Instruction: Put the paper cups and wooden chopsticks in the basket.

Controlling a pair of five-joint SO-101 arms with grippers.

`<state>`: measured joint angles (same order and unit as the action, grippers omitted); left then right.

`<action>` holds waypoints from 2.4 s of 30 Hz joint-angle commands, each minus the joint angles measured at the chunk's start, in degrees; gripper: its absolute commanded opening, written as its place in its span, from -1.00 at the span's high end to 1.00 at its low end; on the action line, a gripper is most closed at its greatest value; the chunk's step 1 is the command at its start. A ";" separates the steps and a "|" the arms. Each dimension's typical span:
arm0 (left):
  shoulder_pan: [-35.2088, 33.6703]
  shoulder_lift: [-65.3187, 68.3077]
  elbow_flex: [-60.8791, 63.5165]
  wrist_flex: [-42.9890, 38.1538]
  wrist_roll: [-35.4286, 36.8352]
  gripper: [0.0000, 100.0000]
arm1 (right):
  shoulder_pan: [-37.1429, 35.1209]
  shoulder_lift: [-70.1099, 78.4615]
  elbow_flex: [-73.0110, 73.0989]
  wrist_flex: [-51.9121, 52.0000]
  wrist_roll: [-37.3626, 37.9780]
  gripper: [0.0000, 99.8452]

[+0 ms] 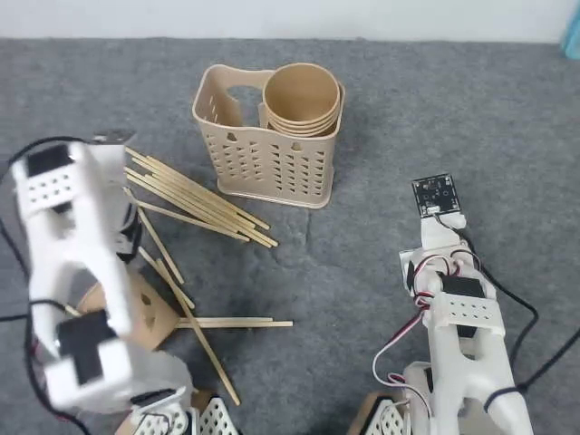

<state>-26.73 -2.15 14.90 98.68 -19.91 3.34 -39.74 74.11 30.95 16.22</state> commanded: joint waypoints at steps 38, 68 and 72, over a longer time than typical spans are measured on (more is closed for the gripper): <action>8.88 -38.15 24.66 2.11 -10.99 0.70 | -0.22 -1.89 -0.62 -1.10 1.23 0.82; -17.32 -38.24 11.47 -9.49 -13.36 0.98 | -0.04 -1.89 -0.62 -1.10 1.23 0.82; -17.05 -38.59 9.27 -11.96 -9.58 0.98 | -0.04 -1.89 -0.62 -1.10 1.23 0.82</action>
<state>-43.60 -39.34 27.56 89.80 -33.36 3.34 -39.74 74.11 30.95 16.22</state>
